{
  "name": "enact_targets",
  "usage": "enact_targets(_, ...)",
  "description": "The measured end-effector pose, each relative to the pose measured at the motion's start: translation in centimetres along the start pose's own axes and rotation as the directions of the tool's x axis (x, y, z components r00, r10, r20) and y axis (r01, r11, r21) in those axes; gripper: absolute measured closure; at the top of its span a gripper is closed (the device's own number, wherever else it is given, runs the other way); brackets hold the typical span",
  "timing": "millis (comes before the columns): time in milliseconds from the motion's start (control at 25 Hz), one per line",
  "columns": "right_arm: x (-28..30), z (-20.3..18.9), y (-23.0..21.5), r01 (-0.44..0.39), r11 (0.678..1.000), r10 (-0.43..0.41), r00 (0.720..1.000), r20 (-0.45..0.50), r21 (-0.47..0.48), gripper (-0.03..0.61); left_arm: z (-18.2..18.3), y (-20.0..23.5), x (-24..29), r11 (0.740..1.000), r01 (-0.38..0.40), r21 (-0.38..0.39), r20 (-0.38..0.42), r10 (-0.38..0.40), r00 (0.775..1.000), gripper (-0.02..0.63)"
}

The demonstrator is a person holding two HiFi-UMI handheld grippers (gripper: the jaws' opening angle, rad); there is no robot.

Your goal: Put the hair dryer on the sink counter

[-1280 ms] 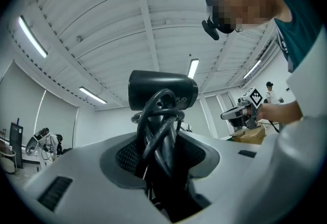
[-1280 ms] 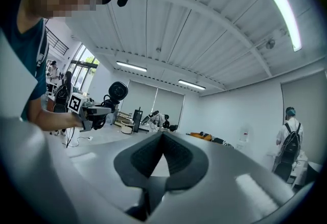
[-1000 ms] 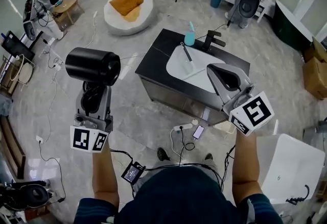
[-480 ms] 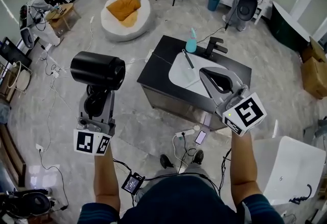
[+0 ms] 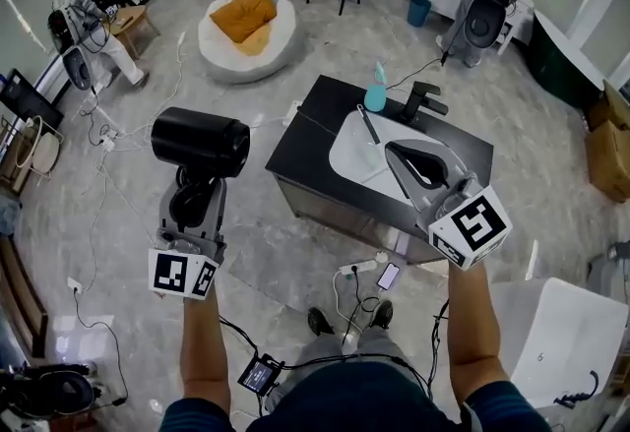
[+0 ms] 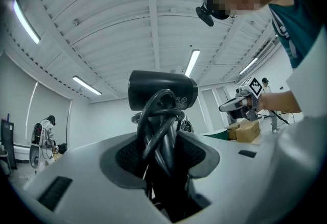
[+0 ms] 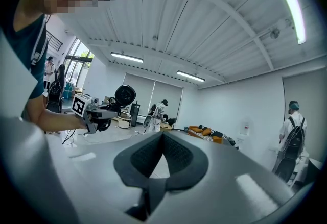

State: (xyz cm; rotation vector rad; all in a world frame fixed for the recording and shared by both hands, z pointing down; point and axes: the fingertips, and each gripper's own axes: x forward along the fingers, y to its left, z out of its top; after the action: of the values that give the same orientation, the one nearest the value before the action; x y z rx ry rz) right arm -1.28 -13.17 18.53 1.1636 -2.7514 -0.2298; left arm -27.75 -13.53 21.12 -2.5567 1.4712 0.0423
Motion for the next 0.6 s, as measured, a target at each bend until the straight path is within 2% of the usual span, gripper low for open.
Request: enact_targets(600,2.3,-6.5,-3.1,0.011,0.999,-0.01,0.999,-0.034,0.036,0.569,-11.1,-0.1,6.1,0.998,0.021,-0.059,-0.134,-0.029,0.991,0.44)
